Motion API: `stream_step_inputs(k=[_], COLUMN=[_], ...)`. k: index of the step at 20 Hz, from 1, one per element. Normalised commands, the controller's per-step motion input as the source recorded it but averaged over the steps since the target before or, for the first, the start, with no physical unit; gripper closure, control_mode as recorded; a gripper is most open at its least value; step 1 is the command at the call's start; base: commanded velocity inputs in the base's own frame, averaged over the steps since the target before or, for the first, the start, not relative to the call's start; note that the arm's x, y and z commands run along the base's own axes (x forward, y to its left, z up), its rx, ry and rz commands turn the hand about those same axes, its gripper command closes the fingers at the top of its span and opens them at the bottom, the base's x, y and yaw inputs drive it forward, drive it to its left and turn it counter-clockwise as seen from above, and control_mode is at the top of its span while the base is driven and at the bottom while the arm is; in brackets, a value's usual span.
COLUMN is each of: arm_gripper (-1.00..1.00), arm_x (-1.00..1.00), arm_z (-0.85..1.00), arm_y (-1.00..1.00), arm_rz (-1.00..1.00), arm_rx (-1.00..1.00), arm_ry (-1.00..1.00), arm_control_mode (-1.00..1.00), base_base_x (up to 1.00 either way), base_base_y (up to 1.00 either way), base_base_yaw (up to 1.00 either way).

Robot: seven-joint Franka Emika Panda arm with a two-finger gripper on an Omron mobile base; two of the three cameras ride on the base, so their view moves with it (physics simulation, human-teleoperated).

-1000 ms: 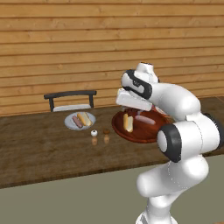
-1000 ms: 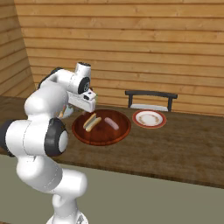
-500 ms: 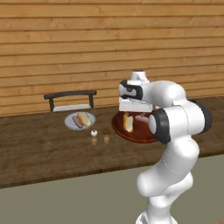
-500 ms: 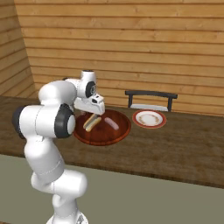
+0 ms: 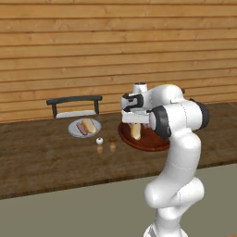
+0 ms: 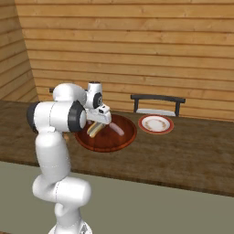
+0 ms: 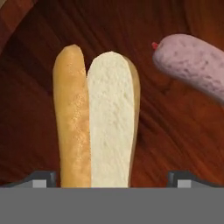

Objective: Place one bun and one sausage from the bowl on each plate.

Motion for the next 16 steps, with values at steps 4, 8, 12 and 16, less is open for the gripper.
stream_step_inputs(k=[4,8,12,16], arm_gripper=[-1.00,-1.00,-1.00,1.00], arm_x=[0.09,0.00,0.00,0.00], arm_z=[-0.41,-0.29,-0.14,-0.12], arm_y=[0.11,0.03,0.00,0.00], arm_rz=[0.00,0.00,0.00,0.00], arm_rx=[0.03,0.00,-0.03,0.00], arm_ry=[0.00,-0.04,-0.11,-0.15], arm_control_mode=[-1.00,-1.00,-1.00,-1.00], base_base_x=[0.00,0.00,0.00,0.00], base_base_y=[0.00,0.00,0.00,0.00], base_base_yaw=[0.00,0.00,0.00,0.00])
